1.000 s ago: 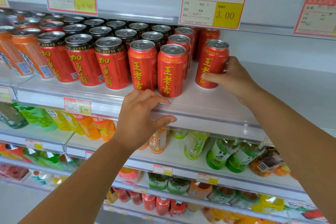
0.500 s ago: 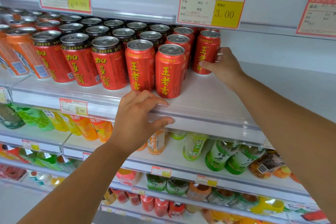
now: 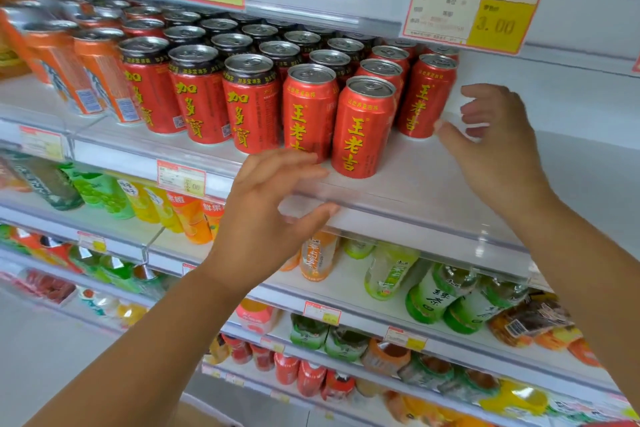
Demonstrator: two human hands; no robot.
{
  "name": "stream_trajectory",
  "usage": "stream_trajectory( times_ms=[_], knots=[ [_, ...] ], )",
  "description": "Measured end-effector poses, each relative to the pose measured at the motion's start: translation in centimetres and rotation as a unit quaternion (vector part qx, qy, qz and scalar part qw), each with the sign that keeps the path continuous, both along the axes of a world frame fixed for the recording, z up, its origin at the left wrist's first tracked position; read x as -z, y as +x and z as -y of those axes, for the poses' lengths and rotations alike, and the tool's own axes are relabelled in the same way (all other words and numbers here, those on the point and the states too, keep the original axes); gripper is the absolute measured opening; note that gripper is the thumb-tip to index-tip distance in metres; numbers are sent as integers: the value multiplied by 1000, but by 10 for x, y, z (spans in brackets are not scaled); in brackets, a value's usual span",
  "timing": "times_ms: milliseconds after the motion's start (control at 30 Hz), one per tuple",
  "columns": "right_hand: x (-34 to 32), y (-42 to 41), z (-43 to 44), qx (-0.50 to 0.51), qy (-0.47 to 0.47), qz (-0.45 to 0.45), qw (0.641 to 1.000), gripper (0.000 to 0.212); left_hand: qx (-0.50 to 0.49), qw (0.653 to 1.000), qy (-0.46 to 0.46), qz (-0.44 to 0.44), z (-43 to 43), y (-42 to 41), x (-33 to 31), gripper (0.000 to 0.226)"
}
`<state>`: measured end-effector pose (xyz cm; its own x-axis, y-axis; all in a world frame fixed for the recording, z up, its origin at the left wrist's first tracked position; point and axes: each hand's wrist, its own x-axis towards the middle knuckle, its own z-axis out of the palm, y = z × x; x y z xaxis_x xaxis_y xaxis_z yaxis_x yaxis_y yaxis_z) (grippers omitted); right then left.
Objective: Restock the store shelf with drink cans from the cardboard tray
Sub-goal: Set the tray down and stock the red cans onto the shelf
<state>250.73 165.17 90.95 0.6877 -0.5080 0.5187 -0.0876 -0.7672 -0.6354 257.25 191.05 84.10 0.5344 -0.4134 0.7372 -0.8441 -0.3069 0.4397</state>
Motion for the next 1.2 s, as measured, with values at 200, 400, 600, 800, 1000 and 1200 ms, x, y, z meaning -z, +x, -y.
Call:
stream_trajectory(
  times_ms=[200, 400, 600, 800, 1000, 1200],
  knots=[
    [52, -67, -123, -273, 26, -28, 961, 21, -136, 965, 69, -214, -124, -27, 103, 22],
    [208, -26, -237, -366, 162, -332, 854, 23, -270, 732, 201, -593, -238, -80, 225, 47],
    [454, 7, -319, -354, 121, -563, 737, 23, -281, 564, 197, -751, -310, -137, 404, 39],
    [696, 15, -369, -343, 34, -675, 653, 41, -289, 515, 168, -790, -328, -167, 617, 30],
    [870, 22, -394, -341, -35, -642, 686, 35, -316, 521, 90, -788, -312, -171, 798, 31],
    [938, 18, -393, -324, -136, -681, 642, 75, -330, 493, 58, -803, -289, -182, 875, 74]
  ],
)
